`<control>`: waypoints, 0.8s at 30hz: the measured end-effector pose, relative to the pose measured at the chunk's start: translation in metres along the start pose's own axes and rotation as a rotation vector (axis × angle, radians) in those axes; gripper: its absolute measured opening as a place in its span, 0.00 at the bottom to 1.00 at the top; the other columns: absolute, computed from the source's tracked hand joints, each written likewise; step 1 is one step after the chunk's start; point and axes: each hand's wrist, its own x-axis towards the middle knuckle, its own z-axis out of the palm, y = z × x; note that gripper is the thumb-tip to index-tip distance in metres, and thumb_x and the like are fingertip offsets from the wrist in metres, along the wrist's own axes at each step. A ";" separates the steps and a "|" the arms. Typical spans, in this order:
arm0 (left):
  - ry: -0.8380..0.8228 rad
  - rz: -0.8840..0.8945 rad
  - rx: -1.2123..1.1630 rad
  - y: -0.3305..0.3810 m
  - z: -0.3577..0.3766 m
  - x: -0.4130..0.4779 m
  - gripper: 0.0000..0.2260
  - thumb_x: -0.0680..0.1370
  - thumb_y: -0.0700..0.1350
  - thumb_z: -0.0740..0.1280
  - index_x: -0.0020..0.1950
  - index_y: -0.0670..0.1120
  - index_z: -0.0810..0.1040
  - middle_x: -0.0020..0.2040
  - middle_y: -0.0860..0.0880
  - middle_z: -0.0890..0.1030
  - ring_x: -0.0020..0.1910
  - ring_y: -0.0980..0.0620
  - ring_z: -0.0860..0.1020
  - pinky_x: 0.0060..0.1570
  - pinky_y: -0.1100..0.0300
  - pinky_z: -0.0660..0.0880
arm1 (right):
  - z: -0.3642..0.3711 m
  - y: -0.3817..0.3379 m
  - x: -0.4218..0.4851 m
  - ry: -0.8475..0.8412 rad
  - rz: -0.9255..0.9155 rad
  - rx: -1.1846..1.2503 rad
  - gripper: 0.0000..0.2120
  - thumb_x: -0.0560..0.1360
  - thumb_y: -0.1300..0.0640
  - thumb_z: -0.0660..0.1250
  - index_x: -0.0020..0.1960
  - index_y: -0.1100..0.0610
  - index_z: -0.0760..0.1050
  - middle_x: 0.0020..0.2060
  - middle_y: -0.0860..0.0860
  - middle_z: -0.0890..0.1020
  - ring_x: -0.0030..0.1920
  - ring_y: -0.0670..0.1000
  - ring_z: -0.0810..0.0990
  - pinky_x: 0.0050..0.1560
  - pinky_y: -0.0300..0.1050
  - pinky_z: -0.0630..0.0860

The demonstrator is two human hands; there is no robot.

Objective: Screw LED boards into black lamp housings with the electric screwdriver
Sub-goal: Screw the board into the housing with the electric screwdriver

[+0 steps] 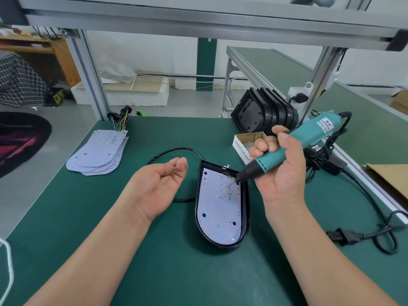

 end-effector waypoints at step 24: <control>-0.339 0.154 0.767 -0.006 0.012 -0.031 0.10 0.81 0.43 0.69 0.56 0.39 0.87 0.44 0.45 0.83 0.35 0.55 0.77 0.28 0.65 0.71 | 0.022 -0.005 -0.014 -0.055 0.013 0.097 0.06 0.80 0.60 0.62 0.51 0.57 0.77 0.33 0.49 0.69 0.37 0.50 0.73 0.40 0.42 0.73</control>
